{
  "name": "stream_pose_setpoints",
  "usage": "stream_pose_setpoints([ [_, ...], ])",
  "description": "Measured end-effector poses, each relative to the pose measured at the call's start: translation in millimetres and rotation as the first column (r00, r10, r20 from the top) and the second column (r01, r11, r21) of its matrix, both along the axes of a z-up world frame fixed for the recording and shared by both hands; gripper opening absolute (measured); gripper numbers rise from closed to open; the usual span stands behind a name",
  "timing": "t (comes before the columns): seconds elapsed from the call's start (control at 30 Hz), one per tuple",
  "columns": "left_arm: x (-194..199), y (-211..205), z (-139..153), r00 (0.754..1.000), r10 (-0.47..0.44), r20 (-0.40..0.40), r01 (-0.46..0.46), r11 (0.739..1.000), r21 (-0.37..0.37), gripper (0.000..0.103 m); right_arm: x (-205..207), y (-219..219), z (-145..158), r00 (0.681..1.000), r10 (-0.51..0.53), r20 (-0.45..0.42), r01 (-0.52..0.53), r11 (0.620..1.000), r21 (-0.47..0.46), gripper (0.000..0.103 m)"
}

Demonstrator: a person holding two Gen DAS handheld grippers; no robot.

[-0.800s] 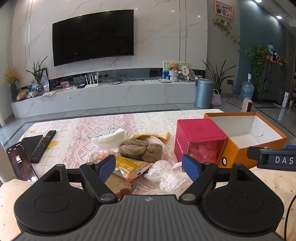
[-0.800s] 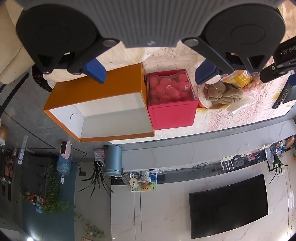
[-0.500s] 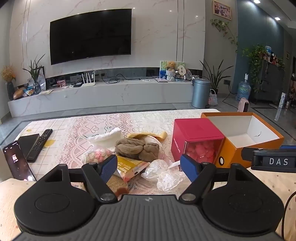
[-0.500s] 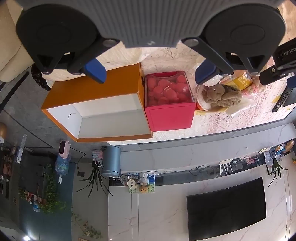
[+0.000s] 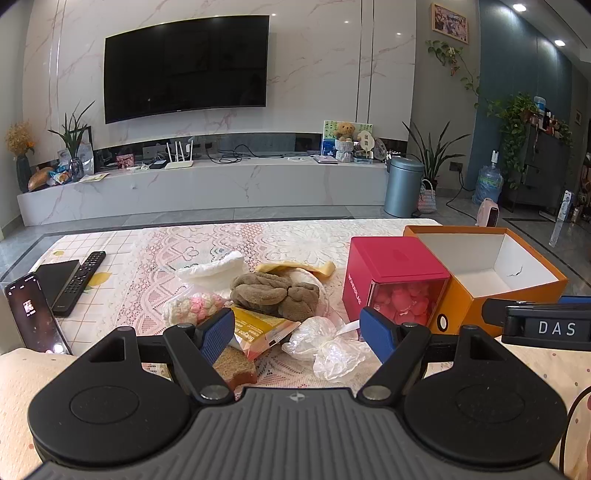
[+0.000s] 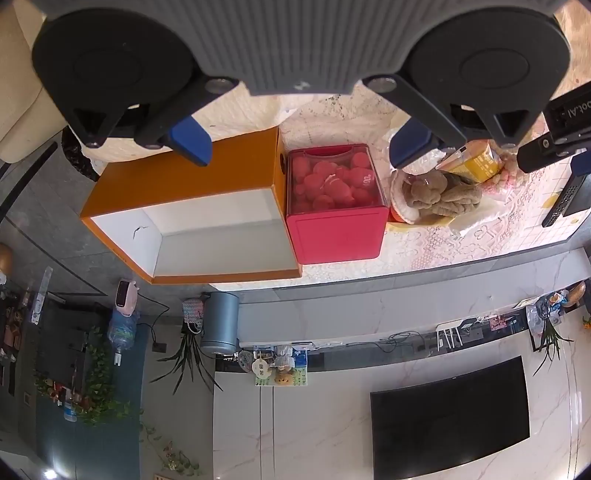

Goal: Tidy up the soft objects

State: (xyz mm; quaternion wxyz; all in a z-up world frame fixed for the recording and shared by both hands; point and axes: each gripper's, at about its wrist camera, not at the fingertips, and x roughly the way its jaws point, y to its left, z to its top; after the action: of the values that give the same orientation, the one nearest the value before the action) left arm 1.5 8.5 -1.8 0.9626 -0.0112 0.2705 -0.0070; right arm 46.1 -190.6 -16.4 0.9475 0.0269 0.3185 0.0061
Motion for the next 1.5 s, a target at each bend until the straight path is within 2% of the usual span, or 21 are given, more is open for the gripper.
stream_pose_setpoints([
  [1.5,-4.0,-2.4,-8.8,1.0,-0.001,-0.009,0.001,1.0,-0.013,0.09,-0.5,3.9,0.8,1.0,0.021,-0.006,-0.021,1.0,-0.013,0.1],
])
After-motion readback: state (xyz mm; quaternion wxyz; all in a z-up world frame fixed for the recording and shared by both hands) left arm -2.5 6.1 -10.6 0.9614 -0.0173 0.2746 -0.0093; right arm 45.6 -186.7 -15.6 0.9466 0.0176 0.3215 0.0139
